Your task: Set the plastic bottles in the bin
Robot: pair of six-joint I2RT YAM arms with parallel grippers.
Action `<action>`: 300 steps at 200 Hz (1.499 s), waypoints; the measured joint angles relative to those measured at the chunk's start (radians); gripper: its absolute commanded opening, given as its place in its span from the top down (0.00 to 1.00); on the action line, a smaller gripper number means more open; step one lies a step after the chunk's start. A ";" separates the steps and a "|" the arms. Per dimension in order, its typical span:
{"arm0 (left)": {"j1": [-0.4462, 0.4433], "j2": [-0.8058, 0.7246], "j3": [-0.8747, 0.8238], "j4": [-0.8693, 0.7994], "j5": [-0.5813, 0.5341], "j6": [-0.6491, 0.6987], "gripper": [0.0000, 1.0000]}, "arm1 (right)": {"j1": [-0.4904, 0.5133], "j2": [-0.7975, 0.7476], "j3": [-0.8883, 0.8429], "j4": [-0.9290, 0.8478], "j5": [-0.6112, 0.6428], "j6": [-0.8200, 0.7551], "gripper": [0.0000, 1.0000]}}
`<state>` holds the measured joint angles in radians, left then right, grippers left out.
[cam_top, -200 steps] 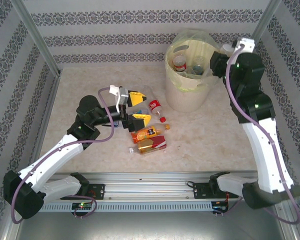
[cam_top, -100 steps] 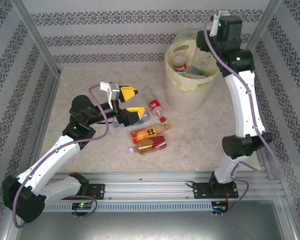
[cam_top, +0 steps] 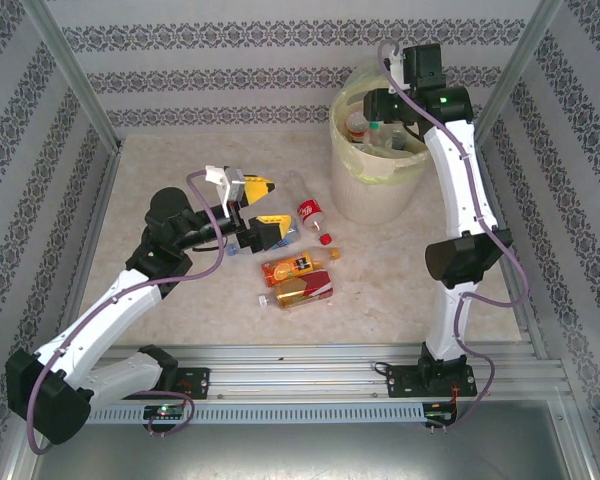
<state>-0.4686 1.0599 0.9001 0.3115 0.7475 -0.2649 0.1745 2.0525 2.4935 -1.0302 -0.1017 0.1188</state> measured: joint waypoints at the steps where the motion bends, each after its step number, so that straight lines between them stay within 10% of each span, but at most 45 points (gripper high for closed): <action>1: 0.000 0.000 0.000 -0.001 0.000 0.000 0.00 | 0.000 0.000 0.000 0.000 -0.001 -0.001 0.39; 83: 0.001 0.012 0.008 -0.063 -0.023 0.045 0.00 | 0.000 -0.024 -0.023 0.014 -0.058 0.011 0.24; 210: 0.002 0.069 0.070 -0.279 -0.155 0.241 0.00 | 0.165 -0.670 -0.837 0.273 -0.050 0.016 0.20; 300: 0.007 0.246 0.229 -0.641 -0.398 0.458 0.00 | 0.248 -0.960 -1.322 0.453 -0.300 0.103 0.08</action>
<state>-0.4618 1.3060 1.1286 -0.3298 0.3496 0.1928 0.4221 1.0924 1.1713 -0.5770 -0.4019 0.2218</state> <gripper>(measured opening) 0.998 0.897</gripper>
